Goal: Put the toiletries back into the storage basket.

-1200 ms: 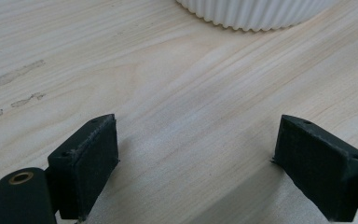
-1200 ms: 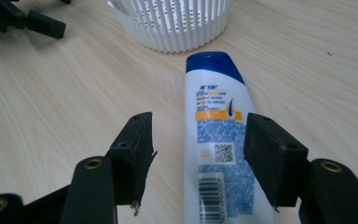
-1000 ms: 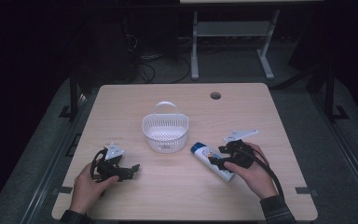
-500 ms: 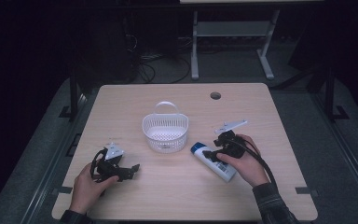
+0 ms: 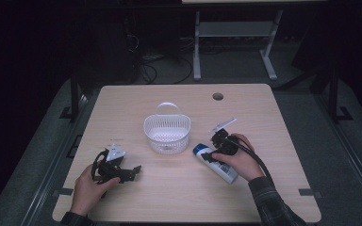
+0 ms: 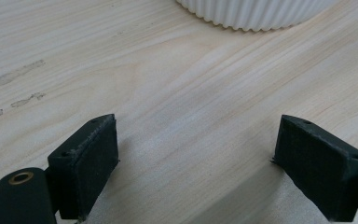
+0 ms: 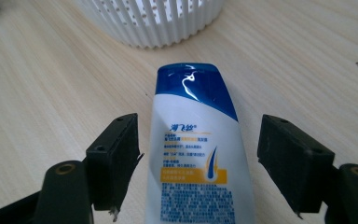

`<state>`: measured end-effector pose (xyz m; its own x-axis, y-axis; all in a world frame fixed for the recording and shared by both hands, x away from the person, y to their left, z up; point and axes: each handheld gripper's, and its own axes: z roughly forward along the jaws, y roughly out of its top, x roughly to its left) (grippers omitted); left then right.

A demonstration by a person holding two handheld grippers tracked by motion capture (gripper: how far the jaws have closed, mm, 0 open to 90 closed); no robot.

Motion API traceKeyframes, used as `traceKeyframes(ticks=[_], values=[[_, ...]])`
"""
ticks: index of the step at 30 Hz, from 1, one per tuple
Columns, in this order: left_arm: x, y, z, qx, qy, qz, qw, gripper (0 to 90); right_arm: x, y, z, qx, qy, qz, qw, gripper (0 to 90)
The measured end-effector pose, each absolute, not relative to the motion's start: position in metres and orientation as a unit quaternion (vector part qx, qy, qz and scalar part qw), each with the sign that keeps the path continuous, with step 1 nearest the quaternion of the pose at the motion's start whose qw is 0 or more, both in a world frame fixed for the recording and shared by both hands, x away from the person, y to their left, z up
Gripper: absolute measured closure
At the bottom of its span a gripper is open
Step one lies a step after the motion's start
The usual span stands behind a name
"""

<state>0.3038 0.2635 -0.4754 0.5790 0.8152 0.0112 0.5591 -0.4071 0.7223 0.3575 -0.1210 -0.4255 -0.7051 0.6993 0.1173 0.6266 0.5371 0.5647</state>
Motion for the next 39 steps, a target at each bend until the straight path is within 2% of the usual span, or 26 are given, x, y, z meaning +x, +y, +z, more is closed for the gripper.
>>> traceKeyframes(ticks=[23,30,36,39], values=[[0.304,0.264,-0.475,0.818,0.42,0.185,0.347,12.6,0.375,-0.098,-0.448,0.364,0.906,0.212,0.035,30.6],[0.304,0.264,-0.475,0.818,0.419,0.185,0.347,12.6,0.373,-0.092,-0.448,0.351,0.916,0.189,0.05,31.2],[0.304,0.263,-0.475,0.818,0.419,0.185,0.347,12.6,0.372,-0.089,-0.45,0.352,0.915,0.186,0.061,27.2],[0.304,0.263,-0.476,0.818,0.419,0.185,0.347,12.6,0.372,-0.09,-0.449,0.349,0.916,0.188,0.063,32.8]])
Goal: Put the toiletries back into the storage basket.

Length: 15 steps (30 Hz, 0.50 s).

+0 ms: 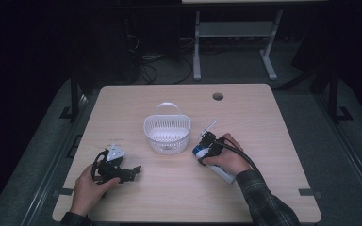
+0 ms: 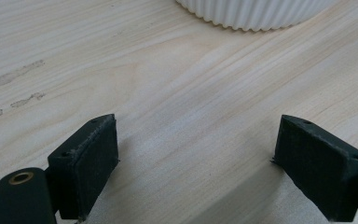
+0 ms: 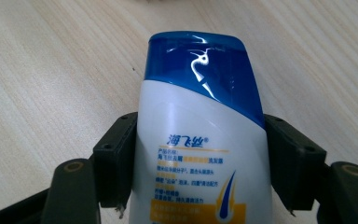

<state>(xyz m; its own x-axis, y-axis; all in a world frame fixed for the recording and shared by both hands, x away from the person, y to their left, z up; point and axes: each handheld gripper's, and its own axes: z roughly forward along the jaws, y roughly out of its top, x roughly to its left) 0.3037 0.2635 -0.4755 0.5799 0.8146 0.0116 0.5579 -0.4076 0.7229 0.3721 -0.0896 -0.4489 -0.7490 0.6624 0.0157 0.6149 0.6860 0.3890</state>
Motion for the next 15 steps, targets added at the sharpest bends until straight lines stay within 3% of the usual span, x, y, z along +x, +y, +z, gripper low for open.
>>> traceKeyframes(ticks=[15], values=[[0.3037,0.2635,-0.4754,0.818,0.419,0.185,0.347,12.6,0.3725,-0.092,-0.4462,0.361,0.91,0.195,0.05,34.2]])
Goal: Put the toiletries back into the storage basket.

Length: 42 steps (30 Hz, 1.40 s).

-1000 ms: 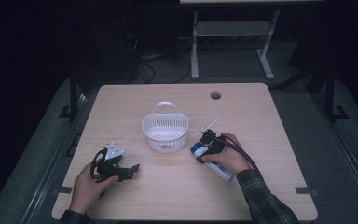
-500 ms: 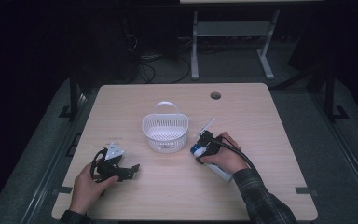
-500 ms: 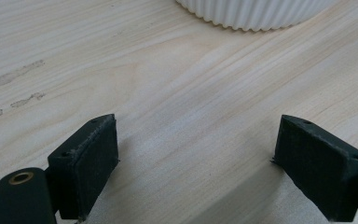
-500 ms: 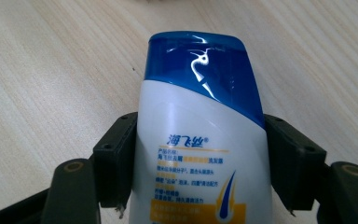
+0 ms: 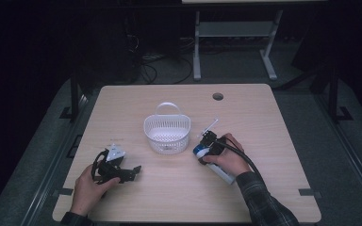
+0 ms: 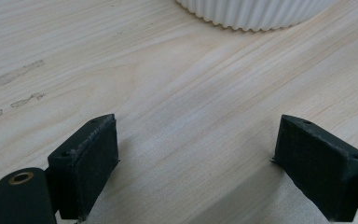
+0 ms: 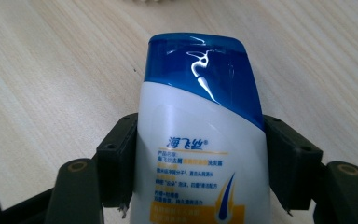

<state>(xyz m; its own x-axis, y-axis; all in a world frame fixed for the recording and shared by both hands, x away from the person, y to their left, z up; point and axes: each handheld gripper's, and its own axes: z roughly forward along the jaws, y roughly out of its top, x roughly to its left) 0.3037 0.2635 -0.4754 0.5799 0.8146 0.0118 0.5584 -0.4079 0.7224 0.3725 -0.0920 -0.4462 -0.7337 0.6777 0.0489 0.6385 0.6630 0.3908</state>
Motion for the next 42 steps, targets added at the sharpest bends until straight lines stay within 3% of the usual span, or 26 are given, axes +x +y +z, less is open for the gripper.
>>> traceKeyframes(ticks=[42], values=[[0.304,0.263,-0.476,0.816,0.421,0.185,0.35,12.6,0.335,-0.154,-0.395,0.384,0.833,0.386,0.098,34.6]])
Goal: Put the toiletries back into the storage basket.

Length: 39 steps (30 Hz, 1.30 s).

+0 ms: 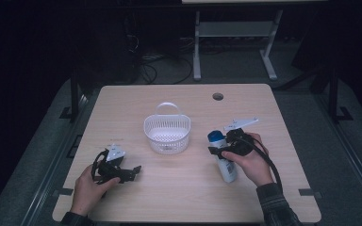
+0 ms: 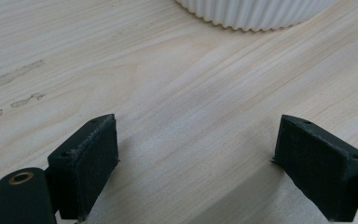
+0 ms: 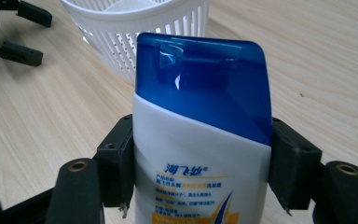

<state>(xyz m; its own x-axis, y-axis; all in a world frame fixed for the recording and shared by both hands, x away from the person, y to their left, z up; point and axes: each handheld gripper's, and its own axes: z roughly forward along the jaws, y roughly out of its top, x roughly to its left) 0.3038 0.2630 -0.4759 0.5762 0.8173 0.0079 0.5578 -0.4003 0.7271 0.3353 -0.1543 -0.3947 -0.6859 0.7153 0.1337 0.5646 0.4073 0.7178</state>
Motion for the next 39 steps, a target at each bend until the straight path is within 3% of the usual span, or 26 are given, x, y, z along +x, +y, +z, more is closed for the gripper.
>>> traceKeyframes(ticks=[21,39], values=[[0.304,0.263,-0.476,0.816,0.421,0.186,0.35,12.6,0.319,-0.176,-0.383,0.359,0.792,0.476,0.131,34.5],[0.304,0.263,-0.476,0.816,0.421,0.185,0.349,12.6,0.322,-0.172,-0.367,0.352,0.776,0.506,0.134,34.3]])
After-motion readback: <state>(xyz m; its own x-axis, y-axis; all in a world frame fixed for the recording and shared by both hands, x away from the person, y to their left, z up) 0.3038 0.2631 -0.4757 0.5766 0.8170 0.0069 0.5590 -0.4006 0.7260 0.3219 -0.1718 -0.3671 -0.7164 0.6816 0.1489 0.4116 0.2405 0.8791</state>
